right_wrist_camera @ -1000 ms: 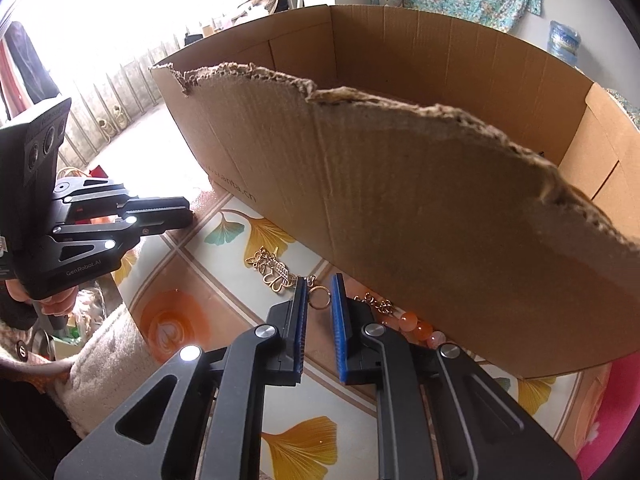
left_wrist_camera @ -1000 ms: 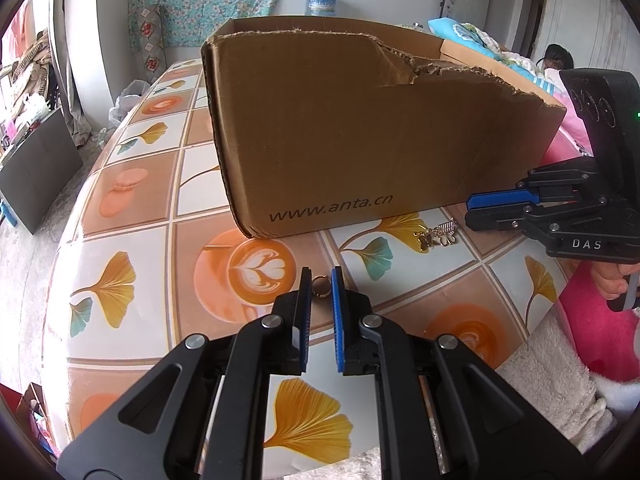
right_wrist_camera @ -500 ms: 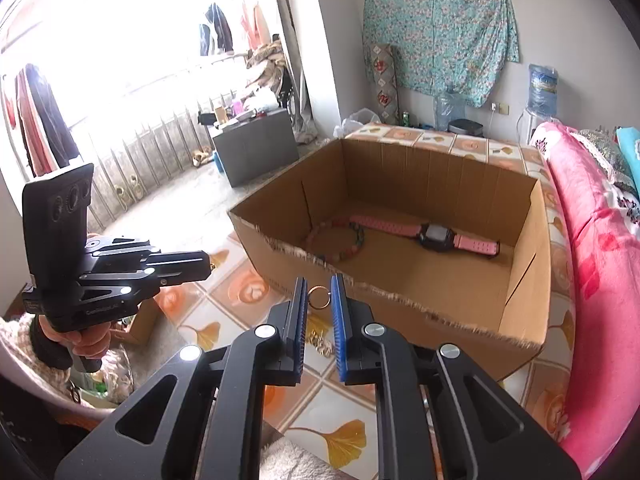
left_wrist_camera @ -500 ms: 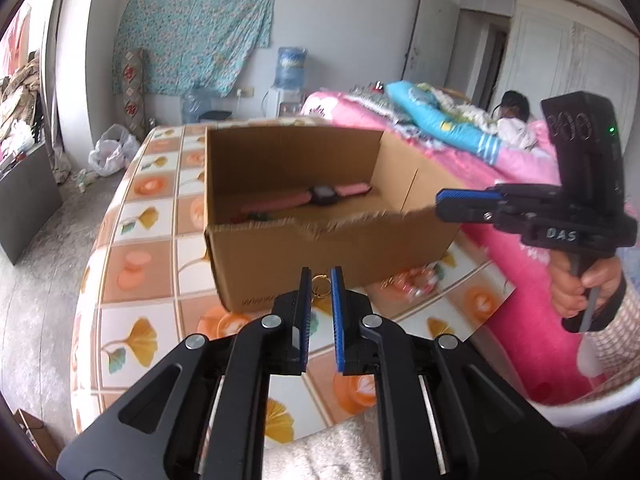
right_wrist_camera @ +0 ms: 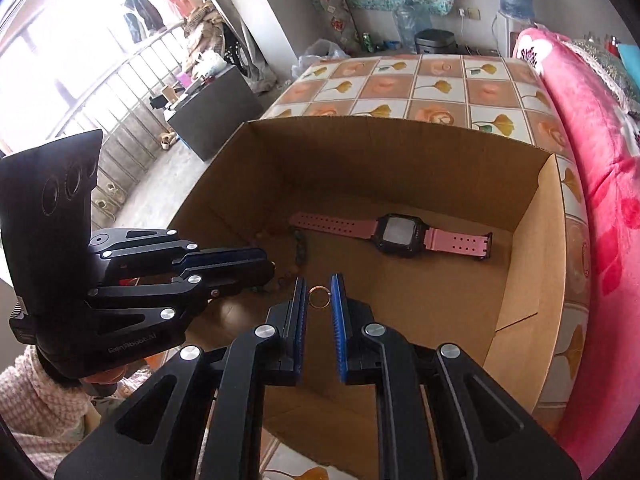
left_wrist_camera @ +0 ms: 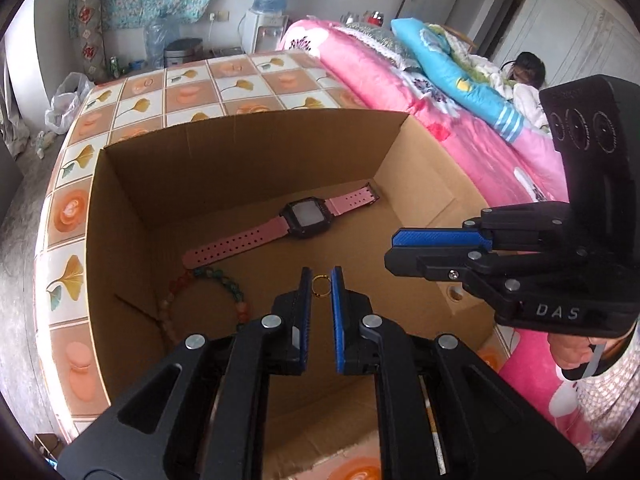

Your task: Organize jewelry

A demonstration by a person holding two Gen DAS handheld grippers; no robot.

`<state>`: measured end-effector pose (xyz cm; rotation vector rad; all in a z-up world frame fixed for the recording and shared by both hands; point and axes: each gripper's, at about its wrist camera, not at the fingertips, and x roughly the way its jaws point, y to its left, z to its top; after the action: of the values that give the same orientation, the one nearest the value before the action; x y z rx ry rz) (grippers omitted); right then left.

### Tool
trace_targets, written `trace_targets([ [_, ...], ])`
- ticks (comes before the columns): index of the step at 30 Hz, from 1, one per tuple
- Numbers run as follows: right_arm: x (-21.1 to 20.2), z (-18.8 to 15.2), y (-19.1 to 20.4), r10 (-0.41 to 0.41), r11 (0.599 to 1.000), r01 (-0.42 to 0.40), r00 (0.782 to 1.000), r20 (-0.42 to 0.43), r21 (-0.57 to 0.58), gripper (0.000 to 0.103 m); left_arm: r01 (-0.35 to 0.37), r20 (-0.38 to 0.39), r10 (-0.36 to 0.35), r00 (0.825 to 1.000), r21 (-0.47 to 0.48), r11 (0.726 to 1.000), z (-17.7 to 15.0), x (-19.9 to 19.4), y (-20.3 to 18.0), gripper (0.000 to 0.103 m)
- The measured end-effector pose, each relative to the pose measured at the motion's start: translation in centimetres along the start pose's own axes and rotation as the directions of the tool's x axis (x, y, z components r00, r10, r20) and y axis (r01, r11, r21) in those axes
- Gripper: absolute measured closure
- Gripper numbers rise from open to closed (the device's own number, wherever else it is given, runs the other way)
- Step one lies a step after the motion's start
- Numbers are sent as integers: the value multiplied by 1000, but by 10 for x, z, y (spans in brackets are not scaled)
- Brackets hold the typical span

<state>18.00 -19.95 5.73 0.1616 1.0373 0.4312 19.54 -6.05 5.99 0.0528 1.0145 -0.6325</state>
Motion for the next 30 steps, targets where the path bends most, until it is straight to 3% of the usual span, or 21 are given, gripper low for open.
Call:
trace_targets([
  [5, 22, 11, -16, 6, 999, -3, 999, -52, 47, 90, 5, -61, -8, 998, -60, 998, 13, 27, 12, 93],
  [8, 23, 12, -21, 19, 998, -16, 999, -44, 64, 90, 17, -50, -21, 999, -79, 997, 16, 29, 16, 83],
  [10, 23, 12, -24, 21, 997, -19, 999, -29, 71, 90, 10, -34, -13, 999, -84, 996, 17, 27, 19, 83],
  [16, 10, 8, -26, 45, 996, -48, 998, 45, 72, 90, 23, 63, -16, 998, -111, 994, 15, 3, 29, 83],
  [23, -9, 9, -25, 122, 989, -130, 988, 99, 77, 89, 59, 176, -42, 983, -90, 994, 3, -34, 27, 83],
  [25, -15, 10, -29, 160, 979, -172, 980, 114, 108, 84, 65, 204, -49, 978, -76, 995, -1, -44, 24, 83],
  [30, -42, 4, -33, 230, 960, -254, 956, 183, 120, 84, 103, 295, -87, 951, -41, 994, -21, -75, 22, 83],
])
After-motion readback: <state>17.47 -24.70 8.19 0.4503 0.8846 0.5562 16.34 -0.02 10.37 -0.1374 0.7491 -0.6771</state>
